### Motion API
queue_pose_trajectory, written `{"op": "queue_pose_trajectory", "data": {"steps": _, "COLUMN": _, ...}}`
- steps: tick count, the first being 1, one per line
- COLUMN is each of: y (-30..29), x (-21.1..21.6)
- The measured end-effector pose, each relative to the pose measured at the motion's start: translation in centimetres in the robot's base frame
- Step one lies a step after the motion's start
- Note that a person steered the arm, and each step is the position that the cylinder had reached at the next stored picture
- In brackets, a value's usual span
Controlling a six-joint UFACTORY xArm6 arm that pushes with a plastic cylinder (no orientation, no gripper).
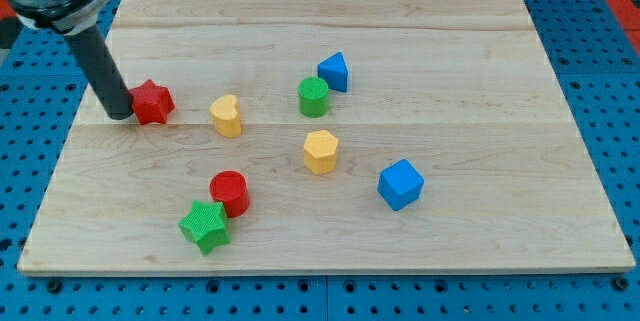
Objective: Slightly move the green star along with the red circle upwards
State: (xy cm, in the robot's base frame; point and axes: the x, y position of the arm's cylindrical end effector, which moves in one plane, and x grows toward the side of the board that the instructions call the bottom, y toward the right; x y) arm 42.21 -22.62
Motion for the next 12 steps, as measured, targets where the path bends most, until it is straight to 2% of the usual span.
{"op": "queue_pose_trajectory", "data": {"steps": 1, "y": 1.4, "x": -1.5}}
{"op": "queue_pose_trajectory", "data": {"steps": 2, "y": 1.4, "x": -0.5}}
{"op": "queue_pose_trajectory", "data": {"steps": 3, "y": -0.7, "x": 8.6}}
{"op": "queue_pose_trajectory", "data": {"steps": 4, "y": 1.7, "x": 17.3}}
{"op": "queue_pose_trajectory", "data": {"steps": 5, "y": 3.3, "x": 19.7}}
{"op": "queue_pose_trajectory", "data": {"steps": 7, "y": 11.6, "x": 19.6}}
{"op": "queue_pose_trajectory", "data": {"steps": 12, "y": 11.2, "x": 18.0}}
